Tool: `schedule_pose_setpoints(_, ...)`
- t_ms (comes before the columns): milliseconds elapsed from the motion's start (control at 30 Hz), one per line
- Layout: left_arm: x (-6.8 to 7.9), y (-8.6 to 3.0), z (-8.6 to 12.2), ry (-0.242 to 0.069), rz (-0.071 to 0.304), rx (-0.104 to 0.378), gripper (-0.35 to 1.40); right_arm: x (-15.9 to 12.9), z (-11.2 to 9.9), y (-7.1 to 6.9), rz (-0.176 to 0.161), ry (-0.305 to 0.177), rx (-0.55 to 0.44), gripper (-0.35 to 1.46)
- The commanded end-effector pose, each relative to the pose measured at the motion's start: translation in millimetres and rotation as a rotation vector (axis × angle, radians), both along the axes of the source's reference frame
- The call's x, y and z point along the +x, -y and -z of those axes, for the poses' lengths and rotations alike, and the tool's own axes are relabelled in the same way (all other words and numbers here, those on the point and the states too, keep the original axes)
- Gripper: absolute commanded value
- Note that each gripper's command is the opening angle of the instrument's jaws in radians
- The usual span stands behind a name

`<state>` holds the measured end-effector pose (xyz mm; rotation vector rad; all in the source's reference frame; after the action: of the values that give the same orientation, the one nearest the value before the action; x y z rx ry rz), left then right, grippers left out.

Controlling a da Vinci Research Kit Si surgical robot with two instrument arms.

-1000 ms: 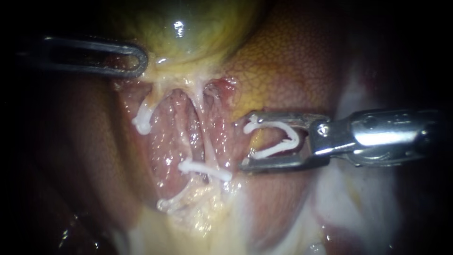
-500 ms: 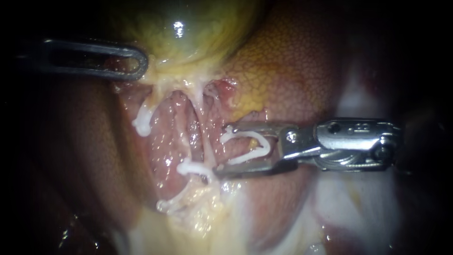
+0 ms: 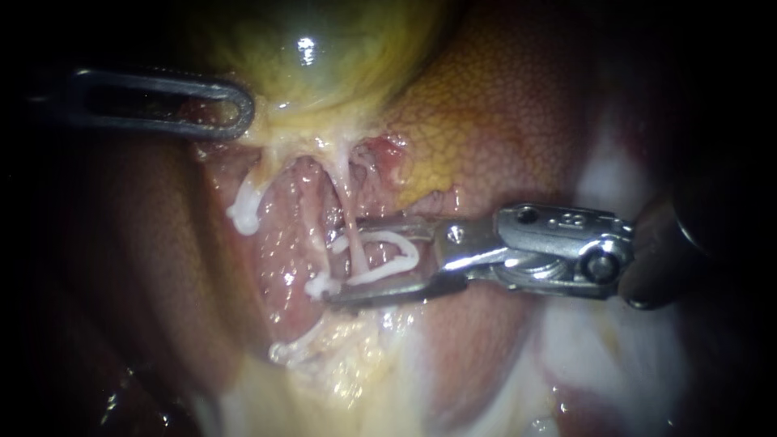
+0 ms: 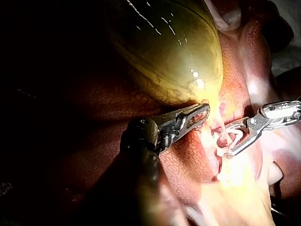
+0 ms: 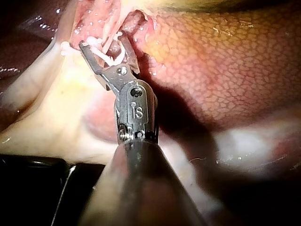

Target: Clipping second clip right tube

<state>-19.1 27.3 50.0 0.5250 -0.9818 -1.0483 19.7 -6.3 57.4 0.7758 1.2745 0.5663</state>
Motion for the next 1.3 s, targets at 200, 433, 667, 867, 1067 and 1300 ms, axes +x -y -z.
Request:
schedule_pose_setpoints(200, 0.0, 0.0, 0.0, -0.001, 0.000, 0.000, -0.35, 0.4, 0.1, 0.0, 0.023, -0.114, 0.053, 0.48)
schedule_pose_setpoints(433, 0.0, 0.0, 0.0, -0.001, 0.001, 0.000, -0.35, 0.4, 1.3, 1.1, 0.085, -0.200, 0.090, 0.45)
schedule_pose_setpoints(667, 0.0, 0.0, 0.0, -0.001, 0.001, 0.000, -0.35, 0.8, 2.7, 1.9, 0.096, -0.236, 0.099, 0.44)
schedule_pose_setpoints(867, 0.0, 0.0, 0.0, -0.001, 0.001, 0.000, -0.35, 0.7, 2.5, 1.5, 0.082, -0.231, 0.111, 0.41)
schedule_pose_setpoints(1067, 0.0, 0.0, -0.1, -0.001, 0.001, 0.000, -0.35, 0.5, 2.3, 1.2, 0.075, -0.217, 0.157, 0.24)
schedule_pose_setpoints(1300, 0.0, 0.0, -0.1, -0.001, 0.002, -0.001, -0.35, 0.1, 2.1, 1.1, 0.076, -0.204, 0.209, -0.04)
